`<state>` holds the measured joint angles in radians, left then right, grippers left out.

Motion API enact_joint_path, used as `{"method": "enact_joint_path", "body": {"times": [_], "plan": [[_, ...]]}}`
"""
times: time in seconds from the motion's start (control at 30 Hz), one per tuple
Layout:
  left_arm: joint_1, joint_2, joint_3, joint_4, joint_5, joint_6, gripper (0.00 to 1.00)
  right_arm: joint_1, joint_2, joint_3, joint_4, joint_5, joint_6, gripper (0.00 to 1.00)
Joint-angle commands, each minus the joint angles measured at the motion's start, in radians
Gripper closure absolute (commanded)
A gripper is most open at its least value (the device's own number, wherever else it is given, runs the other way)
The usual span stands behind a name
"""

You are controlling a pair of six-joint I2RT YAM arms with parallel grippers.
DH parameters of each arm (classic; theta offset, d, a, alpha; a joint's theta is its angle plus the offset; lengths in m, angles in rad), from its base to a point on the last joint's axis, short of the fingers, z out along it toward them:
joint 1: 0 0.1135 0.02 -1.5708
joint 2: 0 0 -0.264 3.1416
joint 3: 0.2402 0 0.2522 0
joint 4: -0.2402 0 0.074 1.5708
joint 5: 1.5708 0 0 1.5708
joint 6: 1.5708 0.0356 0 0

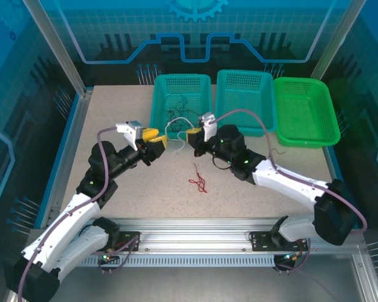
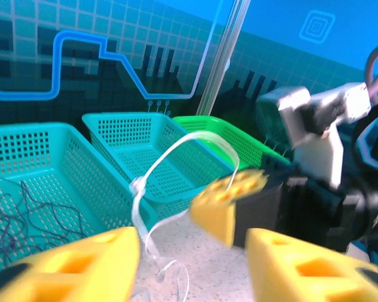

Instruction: Untangle the cables

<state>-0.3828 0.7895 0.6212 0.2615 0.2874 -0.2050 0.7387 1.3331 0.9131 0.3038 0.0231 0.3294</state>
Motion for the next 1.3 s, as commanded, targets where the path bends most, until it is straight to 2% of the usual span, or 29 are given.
{"method": "enact_joint_path", "body": {"times": [0.0,0.07,0.17,0.27,0.4,0.5,0.73,0.9,0.93,0.97,1.03,1.07,1.13,1.27], "plan": [[-0.005,-0.012,-0.042,0.096,0.056,0.007,0.39,-0.066,-0.088,0.085,-0.089,0.024,0.077,1.00],[-0.005,-0.014,-0.055,0.142,0.091,0.001,0.33,-0.114,-0.115,0.119,-0.119,0.040,0.090,1.00],[-0.007,-0.019,-0.069,0.178,0.117,-0.004,0.30,-0.198,-0.132,0.191,-0.182,0.115,0.110,1.00],[-0.010,-0.028,-0.080,0.182,0.116,-0.004,0.28,-0.307,-0.132,0.239,-0.228,0.209,0.197,1.00],[-0.011,-0.047,-0.096,0.175,0.107,0.002,0.24,-0.416,-0.125,0.235,-0.254,0.366,0.323,1.00],[-0.013,-0.055,-0.102,0.162,0.106,0.008,0.20,-0.455,-0.114,0.178,-0.208,0.427,0.383,1.00],[-0.013,-0.053,-0.103,0.159,0.101,0.013,0.04,-0.510,0.063,0.136,-0.186,0.353,0.427,1.00],[-0.016,-0.063,-0.100,0.135,0.104,0.014,0.01,-0.568,0.235,0.194,-0.227,0.264,0.427,1.00],[-0.015,-0.067,-0.099,0.128,0.102,0.016,0.01,-0.575,0.261,0.204,-0.234,0.254,0.426,0.96],[-0.016,-0.071,-0.099,0.120,0.101,0.016,0.01,-0.580,0.279,0.214,-0.245,0.241,0.420,0.85],[-0.017,-0.075,-0.100,0.105,0.101,0.019,0.01,-0.588,0.293,0.239,-0.291,0.216,0.416,0.58],[-0.017,-0.076,-0.101,0.101,0.099,0.019,0.01,-0.589,0.288,0.247,-0.316,0.215,0.409,0.50],[-0.019,-0.074,-0.102,0.100,0.098,0.020,0.01,-0.591,0.259,0.240,-0.348,0.218,0.399,0.44],[-0.022,-0.050,-0.101,0.112,0.095,0.022,0.02,-0.601,0.141,0.159,-0.384,0.216,0.380,0.40]]}}
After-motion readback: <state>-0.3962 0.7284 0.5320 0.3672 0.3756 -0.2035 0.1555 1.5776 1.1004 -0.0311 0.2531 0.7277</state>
